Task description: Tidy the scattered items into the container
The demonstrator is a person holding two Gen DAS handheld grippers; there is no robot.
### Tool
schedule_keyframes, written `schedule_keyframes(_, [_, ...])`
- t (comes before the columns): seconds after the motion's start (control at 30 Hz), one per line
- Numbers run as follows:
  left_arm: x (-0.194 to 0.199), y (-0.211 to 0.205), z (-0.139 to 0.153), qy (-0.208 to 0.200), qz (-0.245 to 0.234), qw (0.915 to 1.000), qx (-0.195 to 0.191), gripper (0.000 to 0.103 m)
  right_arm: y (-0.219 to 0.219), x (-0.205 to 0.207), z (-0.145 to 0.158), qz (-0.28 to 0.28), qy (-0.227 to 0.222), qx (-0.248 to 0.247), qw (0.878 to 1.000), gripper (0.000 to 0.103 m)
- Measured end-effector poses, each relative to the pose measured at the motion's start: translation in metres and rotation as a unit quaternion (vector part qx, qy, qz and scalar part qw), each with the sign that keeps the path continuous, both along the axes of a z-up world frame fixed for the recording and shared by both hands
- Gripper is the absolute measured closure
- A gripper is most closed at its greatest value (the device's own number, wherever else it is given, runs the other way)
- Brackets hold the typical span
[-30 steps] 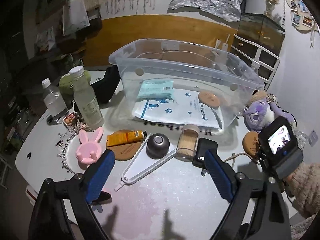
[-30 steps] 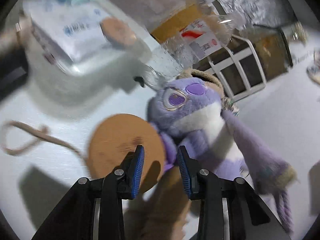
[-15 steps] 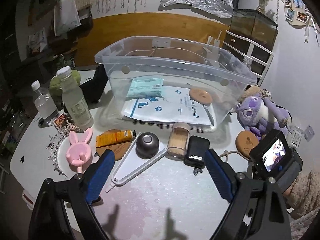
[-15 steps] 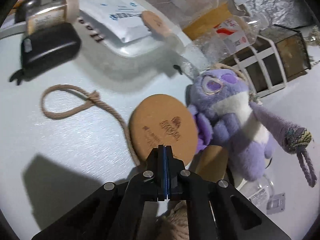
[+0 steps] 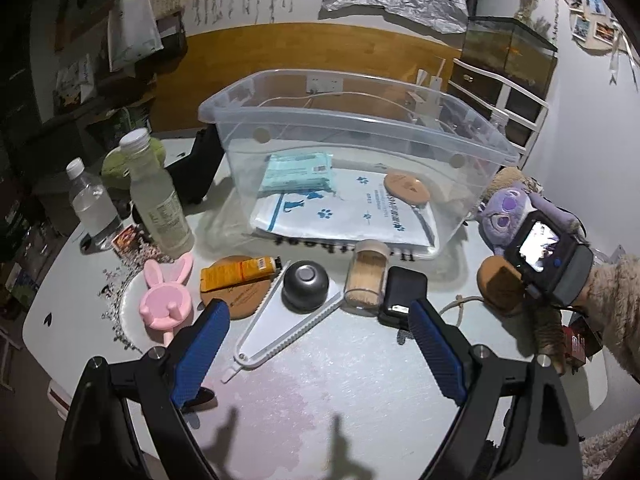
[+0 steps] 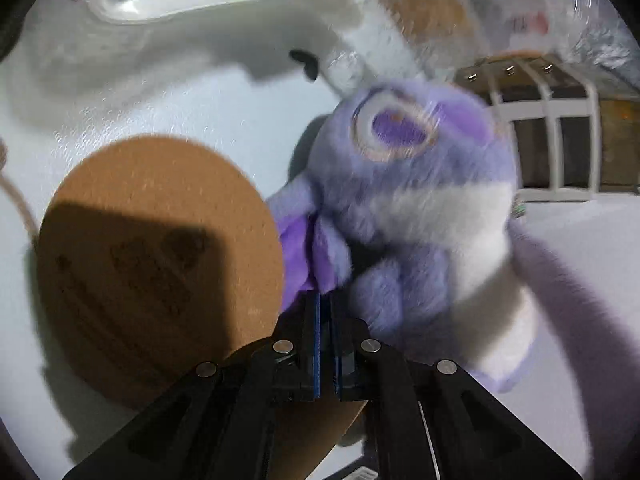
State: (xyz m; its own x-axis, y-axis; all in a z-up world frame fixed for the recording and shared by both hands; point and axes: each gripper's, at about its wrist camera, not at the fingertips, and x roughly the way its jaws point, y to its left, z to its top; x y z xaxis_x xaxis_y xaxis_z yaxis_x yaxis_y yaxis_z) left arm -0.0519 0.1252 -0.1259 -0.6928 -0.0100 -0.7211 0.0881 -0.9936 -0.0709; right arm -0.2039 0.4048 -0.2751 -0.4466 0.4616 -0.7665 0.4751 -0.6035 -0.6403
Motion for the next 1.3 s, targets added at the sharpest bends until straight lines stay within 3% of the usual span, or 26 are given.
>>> schedule_keyframes(0.1, [0.0,-0.006,-0.002,-0.003,0.006,1.0,0.006,0.013,0.005,0.005,0.021,-0.009,-0.027,-0.1,0.995,0.097])
schedule_keyframes(0.2, [0.0,-0.007,-0.003,-0.004,0.004,0.9999,0.011,0.013,-0.003,0.012,0.044,-0.01,-0.048,-0.198,0.979,0.097])
schedule_keyframes(0.3, [-0.001,-0.004,-0.003,-0.003,-0.009,0.9999,0.01,0.013,-0.025,0.022,0.055,0.013,-0.07,-0.259,0.963,0.097])
schedule_keyframes(0.37, [0.0,-0.001,-0.002,0.0,-0.018,0.9998,0.006,0.013,-0.041,0.032,0.058,0.028,-0.083,-0.275,0.958,0.097])
schedule_keyframes(0.5, [0.004,0.003,0.0,0.004,-0.03,0.9995,-0.003,0.013,-0.056,0.035,0.067,0.048,-0.015,-0.231,0.972,0.097])
schedule_keyframes(0.6, [0.006,0.0,0.0,0.002,-0.031,0.9995,-0.004,0.013,-0.035,0.007,0.057,-0.001,0.009,-0.175,0.984,0.097])
schedule_keyframes(0.67, [0.008,-0.002,-0.001,0.001,-0.029,0.9996,-0.005,0.013,-0.012,-0.018,0.048,-0.039,-0.017,-0.176,0.983,0.097])
schedule_keyframes(0.77, [0.011,-0.007,-0.003,-0.003,-0.024,0.9997,-0.004,0.013,0.006,-0.02,0.042,-0.062,-0.074,-0.229,0.969,0.097])
schedule_keyframes(0.9, [0.011,-0.013,-0.006,-0.008,-0.019,0.9998,0.001,0.013,0.003,-0.002,0.054,-0.053,-0.11,-0.305,0.945,0.097])
schedule_keyframes(1.07, [0.008,-0.012,-0.008,-0.01,-0.029,0.9995,0.005,0.013,-0.02,0.031,0.058,-0.025,-0.137,-0.326,0.935,0.097])
schedule_keyframes(1.3, [0.004,-0.007,-0.008,-0.009,-0.056,0.9984,0.003,0.013,-0.022,0.056,0.065,-0.033,-0.157,-0.359,0.919,0.097])
